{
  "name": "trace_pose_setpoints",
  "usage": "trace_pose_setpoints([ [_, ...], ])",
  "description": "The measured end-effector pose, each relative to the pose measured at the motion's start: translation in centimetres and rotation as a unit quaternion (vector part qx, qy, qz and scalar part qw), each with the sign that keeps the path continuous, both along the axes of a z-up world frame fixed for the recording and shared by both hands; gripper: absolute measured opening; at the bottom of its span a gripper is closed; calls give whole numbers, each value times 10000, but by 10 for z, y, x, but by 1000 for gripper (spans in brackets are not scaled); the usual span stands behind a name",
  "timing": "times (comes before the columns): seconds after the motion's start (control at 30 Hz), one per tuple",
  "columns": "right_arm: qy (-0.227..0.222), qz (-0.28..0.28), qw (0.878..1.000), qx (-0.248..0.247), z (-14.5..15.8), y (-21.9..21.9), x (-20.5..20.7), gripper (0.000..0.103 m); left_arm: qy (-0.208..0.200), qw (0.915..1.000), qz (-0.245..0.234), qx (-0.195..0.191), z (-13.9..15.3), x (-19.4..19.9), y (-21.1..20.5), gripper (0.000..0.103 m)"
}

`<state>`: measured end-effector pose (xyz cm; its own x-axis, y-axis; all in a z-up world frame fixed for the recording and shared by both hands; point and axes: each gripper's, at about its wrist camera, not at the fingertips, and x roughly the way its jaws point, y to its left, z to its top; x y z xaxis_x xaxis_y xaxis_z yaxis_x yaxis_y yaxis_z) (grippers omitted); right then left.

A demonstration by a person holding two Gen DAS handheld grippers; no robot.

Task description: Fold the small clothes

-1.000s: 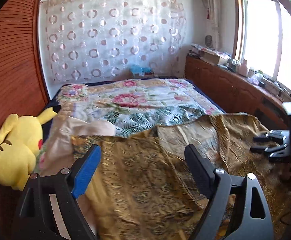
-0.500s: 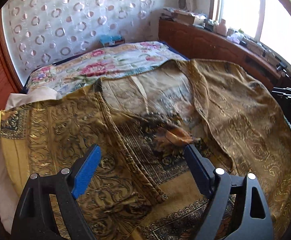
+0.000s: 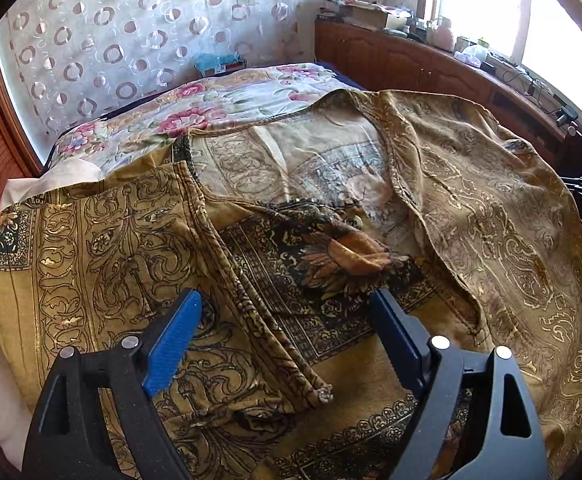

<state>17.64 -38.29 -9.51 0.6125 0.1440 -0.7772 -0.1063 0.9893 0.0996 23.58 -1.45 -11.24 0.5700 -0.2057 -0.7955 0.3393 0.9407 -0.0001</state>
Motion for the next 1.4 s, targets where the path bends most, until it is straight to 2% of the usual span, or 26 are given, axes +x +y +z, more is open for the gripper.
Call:
trace_pose_setpoints([
  [0.07,12,12,10000,30,0,-2,-1,54,31,10000,-28,27,-1,1,-2,95],
  [0.17,-19,17,10000,9,1,-2,-5,44,47,10000,-35,35,-2,2,-3,96],
  [0.23,-52,-24,9999,-96,1,-2,-7,29,48,10000,-34,37,-2,3,-3,97],
  [0.27,-68,-34,9999,-142,2,-2,-8,26,61,10000,-29,50,-2,3,-3,103],
  [0.3,-86,-17,9997,-216,2,-2,-9,20,91,9999,-14,68,-4,4,-3,103],
  [0.33,-112,5,9994,-320,2,0,-10,10,92,9999,-15,64,-3,4,-3,103],
  [0.37,-131,8,9991,-415,3,0,-11,7,91,9999,-15,64,-3,4,-3,103],
  [0.53,-294,-95,9983,-489,16,-10,-11,6,93,9999,-14,65,-3,4,-3,103],
  [0.7,-830,-166,9943,-648,57,-11,-18,6,93,9999,-13,65,-3,4,-3,103],
  [0.83,-1243,36,9902,-631,90,6,-24,6,92,9999,-13,64,-3,4,-3,103],
  [0.93,-1382,411,9882,-523,101,33,-24,6,92,9999,-13,64,-3,4,-3,103],
  [1.13,-1337,1297,9816,-417,92,101,-19,6,92,9999,-12,63,-3,4,-3,103],
  [1.23,-1059,1663,9797,-373,68,132,-13,6,92,9999,-12,63,-3,4,-3,103],
  [1.4,-581,1882,9798,-356,27,158,-7,6,92,9999,-11,63,-3,4,-3,103],
])
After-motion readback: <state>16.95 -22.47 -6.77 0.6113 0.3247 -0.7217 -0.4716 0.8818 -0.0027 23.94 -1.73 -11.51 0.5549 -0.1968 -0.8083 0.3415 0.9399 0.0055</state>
